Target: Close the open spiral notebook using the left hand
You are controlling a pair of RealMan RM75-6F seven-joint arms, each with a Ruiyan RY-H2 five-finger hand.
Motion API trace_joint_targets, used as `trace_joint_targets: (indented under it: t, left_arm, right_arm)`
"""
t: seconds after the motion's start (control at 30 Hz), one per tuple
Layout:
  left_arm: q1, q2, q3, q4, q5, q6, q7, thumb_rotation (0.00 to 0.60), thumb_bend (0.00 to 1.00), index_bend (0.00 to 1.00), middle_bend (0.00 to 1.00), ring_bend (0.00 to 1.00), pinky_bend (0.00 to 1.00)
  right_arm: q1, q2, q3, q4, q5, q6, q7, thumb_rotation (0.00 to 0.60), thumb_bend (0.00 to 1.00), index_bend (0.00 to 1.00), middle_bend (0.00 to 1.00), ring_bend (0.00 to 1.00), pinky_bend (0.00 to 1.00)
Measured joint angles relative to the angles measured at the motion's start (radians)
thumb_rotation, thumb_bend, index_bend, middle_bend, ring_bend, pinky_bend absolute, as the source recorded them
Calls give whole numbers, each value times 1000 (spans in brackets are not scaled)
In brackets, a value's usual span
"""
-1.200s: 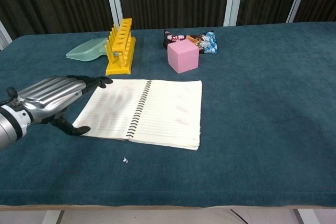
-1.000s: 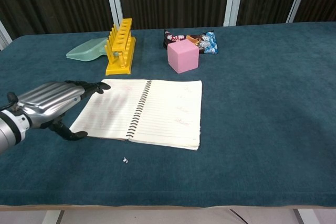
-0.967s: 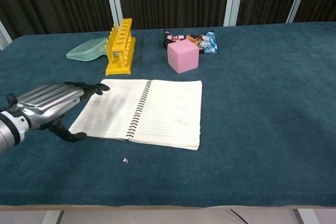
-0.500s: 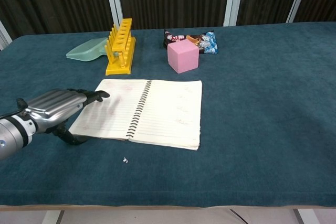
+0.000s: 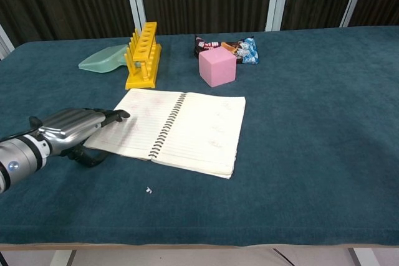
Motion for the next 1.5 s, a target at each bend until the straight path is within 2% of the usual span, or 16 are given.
trace_joint_targets:
  t: [0.17,0.33,0.5,0.57,0.83,0.93,1.0,1.1,1.27,1.5]
  left_arm:
    - [-6,-2,0,10,-6,0,-8,600,276,101,142,104,157]
    - [-11,-14,-4,31,14,7,-58,600,275,153,156,131,185]
    - [-14,-46,-4,91,67,33,-148,600,402,279,232,211,239]
    - [-13,-58,0,118,100,50,-199,600,425,301,255,233,255]
    - [-10,-142,38,340,300,201,-442,600,430,304,262,282,306]
    - [-12,-177,52,420,356,256,-501,600,472,349,295,355,333]
    - [-15,-198,60,466,386,292,-528,600,520,416,353,449,368]
    - [-23,-223,73,530,428,335,-542,600,570,488,427,531,407]
    - [-33,-257,96,620,477,386,-534,600,610,583,538,613,508]
    - [-24,-274,123,683,529,497,-531,600,601,595,549,608,521]
  right_arm:
    - [-1,0,0,1,-1,1,1,600,0,53,28,0,77]
    - [-2,0,0,4,0,2,4,600,0,53,29,0,77]
    - [-3,0,0,8,0,3,7,600,0,53,29,0,77]
    - [-3,0,1,8,1,4,9,600,0,53,28,0,77]
    - [-1,0,2,7,-2,2,12,600,0,53,29,0,77]
    - [1,1,3,5,-3,0,12,600,0,53,28,0,77]
    - [2,2,3,3,-4,-1,12,600,0,53,29,0,77]
    - [3,4,3,0,-4,-1,14,600,0,53,29,0,77]
    - [3,6,3,0,-3,-2,17,600,0,53,29,0,77]
    - [3,6,3,0,-4,0,22,600,0,55,28,0,77]
